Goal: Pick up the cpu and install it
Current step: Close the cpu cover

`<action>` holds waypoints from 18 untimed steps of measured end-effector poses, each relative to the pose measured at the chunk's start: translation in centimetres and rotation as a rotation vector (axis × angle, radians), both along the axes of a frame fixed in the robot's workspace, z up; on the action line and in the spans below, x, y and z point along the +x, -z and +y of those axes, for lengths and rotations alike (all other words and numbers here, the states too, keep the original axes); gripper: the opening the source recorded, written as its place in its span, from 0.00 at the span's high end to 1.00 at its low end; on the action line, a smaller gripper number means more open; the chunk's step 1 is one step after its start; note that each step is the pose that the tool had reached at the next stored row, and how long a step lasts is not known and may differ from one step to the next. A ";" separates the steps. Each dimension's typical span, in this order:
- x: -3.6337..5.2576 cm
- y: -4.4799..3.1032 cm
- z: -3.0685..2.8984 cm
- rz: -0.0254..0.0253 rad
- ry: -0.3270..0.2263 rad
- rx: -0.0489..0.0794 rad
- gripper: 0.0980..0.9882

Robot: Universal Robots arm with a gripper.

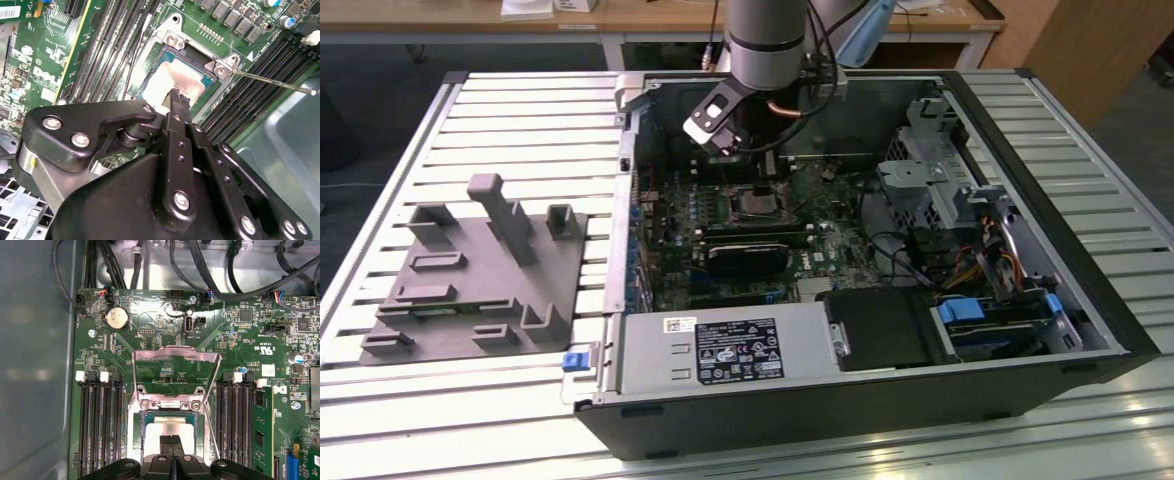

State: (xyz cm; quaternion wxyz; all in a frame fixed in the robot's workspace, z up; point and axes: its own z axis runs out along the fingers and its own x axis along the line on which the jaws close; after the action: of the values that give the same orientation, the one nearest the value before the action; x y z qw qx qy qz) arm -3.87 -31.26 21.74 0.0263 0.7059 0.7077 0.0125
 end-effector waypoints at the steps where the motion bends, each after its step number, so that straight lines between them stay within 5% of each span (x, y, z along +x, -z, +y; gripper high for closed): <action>1: 0.00 -0.04 0.00 0.0001 0.000 0.000 0.99; 18: 0.00 -0.69 0.00 0.0000 0.000 0.000 0.99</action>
State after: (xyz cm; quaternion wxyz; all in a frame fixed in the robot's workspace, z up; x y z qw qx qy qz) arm -3.88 -31.26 22.43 0.0263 0.7059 0.7077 0.0125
